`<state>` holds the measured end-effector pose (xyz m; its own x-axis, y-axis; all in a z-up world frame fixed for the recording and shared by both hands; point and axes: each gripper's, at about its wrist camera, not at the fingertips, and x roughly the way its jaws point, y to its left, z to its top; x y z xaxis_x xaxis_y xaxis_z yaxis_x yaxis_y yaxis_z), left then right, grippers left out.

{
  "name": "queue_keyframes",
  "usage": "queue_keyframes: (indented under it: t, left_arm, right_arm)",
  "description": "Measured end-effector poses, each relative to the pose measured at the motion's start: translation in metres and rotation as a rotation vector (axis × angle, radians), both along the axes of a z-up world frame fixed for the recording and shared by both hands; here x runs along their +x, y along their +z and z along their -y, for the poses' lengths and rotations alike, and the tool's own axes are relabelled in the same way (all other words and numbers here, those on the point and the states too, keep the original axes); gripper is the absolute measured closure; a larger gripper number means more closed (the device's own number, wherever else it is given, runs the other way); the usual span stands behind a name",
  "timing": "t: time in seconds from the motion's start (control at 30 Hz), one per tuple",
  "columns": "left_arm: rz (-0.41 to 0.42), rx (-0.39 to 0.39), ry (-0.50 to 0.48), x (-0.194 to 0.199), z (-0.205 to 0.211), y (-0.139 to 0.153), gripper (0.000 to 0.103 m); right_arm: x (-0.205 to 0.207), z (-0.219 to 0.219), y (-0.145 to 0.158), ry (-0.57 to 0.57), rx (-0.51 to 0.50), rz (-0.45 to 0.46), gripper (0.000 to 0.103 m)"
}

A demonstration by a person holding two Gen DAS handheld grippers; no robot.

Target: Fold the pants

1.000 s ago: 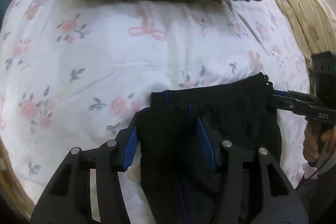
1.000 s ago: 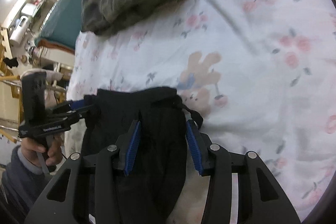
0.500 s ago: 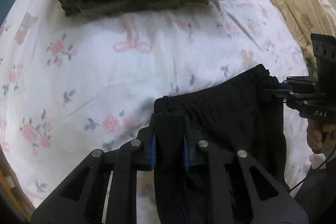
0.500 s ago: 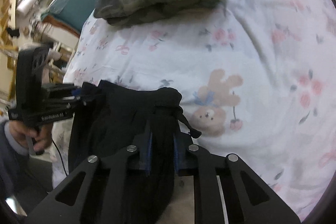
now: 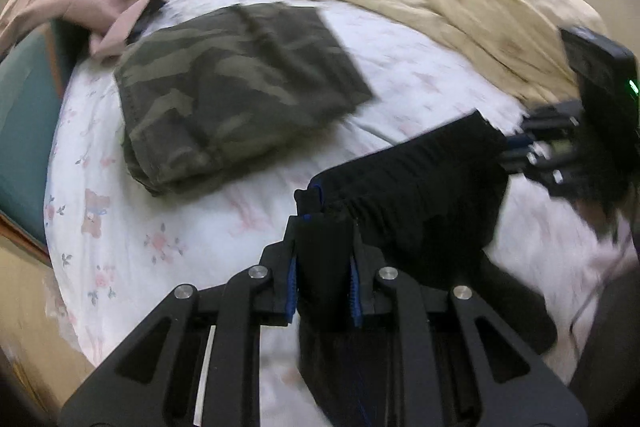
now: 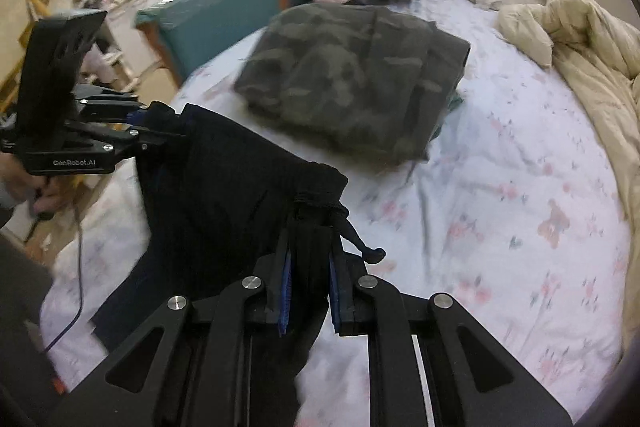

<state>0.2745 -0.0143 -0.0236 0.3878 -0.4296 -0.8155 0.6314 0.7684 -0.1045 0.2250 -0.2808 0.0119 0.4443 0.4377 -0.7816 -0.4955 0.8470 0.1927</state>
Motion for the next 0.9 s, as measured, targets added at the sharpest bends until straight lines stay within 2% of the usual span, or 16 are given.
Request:
queue_keyframes:
  t: [0.13, 0.33, 0.47, 0.57, 0.67, 0.7, 0.73, 0.77, 0.8, 0.83, 0.9]
  left_arm:
    - [0.013, -0.003, -0.113, -0.056, -0.003, 0.007, 0.086]
    - [0.047, 0.073, -0.257, -0.139, 0.001, 0.005, 0.086]
    - [0.033, 0.165, -0.325, -0.187, 0.010, -0.025, 0.085]
    - [-0.050, 0.266, -0.357, -0.207, 0.014, -0.057, 0.083]
    - [-0.137, 0.328, -0.331, -0.212, 0.008, -0.076, 0.076]
    - [-0.181, 0.323, -0.318, -0.210, 0.002, -0.077, 0.069]
    - [-0.209, 0.310, -0.299, -0.206, -0.003, -0.076, 0.059]
    - [-0.235, 0.291, -0.277, -0.201, -0.008, -0.074, 0.053]
    - [-0.272, 0.258, -0.251, -0.195, -0.013, -0.070, 0.048]
    - [-0.307, 0.217, -0.233, -0.189, -0.018, -0.066, 0.048]
    - [-0.364, 0.079, -0.188, -0.173, -0.030, -0.050, 0.048]
  right_arm:
    - [-0.047, -0.002, 0.003, 0.027, 0.008, -0.004, 0.088]
    - [-0.123, -0.022, -0.002, 0.110, -0.085, -0.015, 0.088]
    - [-0.163, -0.031, -0.024, 0.156, -0.152, -0.058, 0.088]
    - [-0.171, -0.031, -0.044, 0.119, -0.156, -0.128, 0.085]
    - [-0.179, -0.031, -0.064, 0.102, -0.186, -0.250, 0.061]
    - [-0.180, -0.029, -0.068, 0.101, -0.183, -0.297, 0.045]
    - [-0.181, -0.028, -0.071, 0.099, -0.180, -0.342, 0.042]
    - [-0.183, -0.027, -0.072, 0.103, -0.178, -0.389, 0.042]
    - [-0.183, -0.026, -0.070, 0.104, -0.184, -0.394, 0.042]
    - [-0.184, -0.024, -0.066, 0.097, -0.186, -0.385, 0.042]
    - [-0.179, -0.015, -0.049, 0.044, -0.138, -0.342, 0.042]
